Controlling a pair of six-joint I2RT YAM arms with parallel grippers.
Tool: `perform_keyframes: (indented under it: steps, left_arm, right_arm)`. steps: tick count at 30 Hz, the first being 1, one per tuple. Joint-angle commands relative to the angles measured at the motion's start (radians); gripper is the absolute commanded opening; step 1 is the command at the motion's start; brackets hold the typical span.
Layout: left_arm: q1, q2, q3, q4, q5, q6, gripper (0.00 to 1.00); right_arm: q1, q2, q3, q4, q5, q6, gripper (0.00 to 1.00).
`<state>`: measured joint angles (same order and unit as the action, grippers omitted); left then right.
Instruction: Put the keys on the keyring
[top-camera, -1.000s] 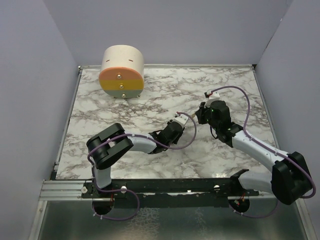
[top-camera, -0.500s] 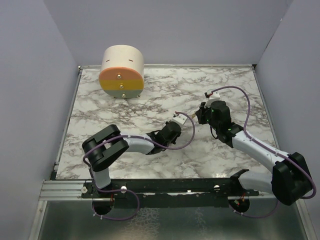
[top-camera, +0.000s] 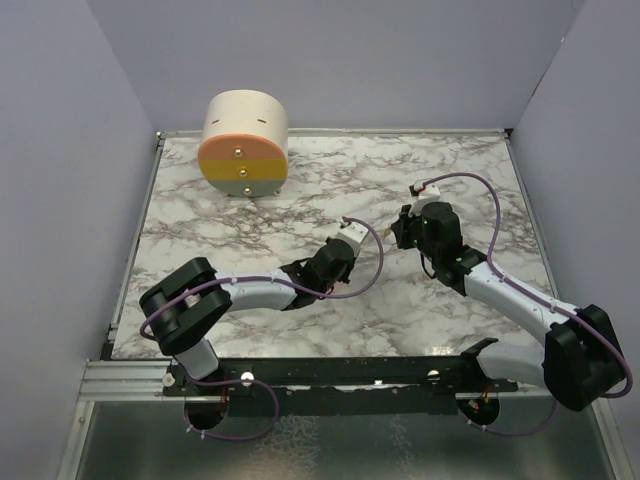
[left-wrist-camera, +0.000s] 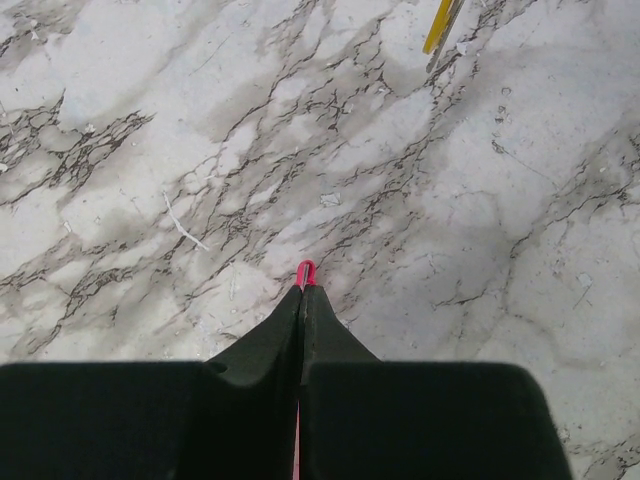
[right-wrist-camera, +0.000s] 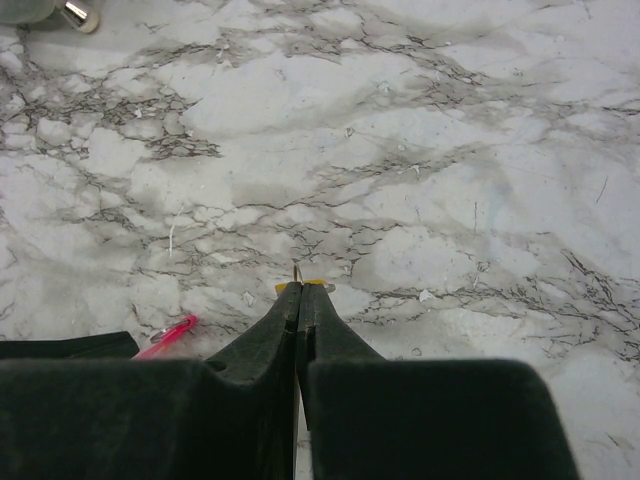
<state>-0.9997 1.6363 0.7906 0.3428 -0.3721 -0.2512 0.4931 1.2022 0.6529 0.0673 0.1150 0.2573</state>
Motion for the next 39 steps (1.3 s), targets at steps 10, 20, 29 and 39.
perform_keyframes:
  steps: [10,20,29,39]
  left_arm:
    - [0.018,-0.012,-0.031,0.01,0.046,-0.017,0.52]
    - [0.05,0.058,-0.007,0.041,0.097,-0.016,0.49]
    - [0.078,0.125,0.035,0.058,0.139,-0.007,0.42]
    - [0.084,0.146,0.053,0.071,0.171,-0.003,0.25]
  right_arm:
    - [0.004,-0.013,-0.004,0.002,-0.015,-0.004,0.01]
    - [0.003,-0.013,-0.004,0.005,-0.017,-0.004,0.01]
    - [0.003,-0.008,-0.004,0.007,-0.017,-0.006,0.01]
    - [0.004,-0.007,-0.006,0.008,-0.016,-0.006,0.01]
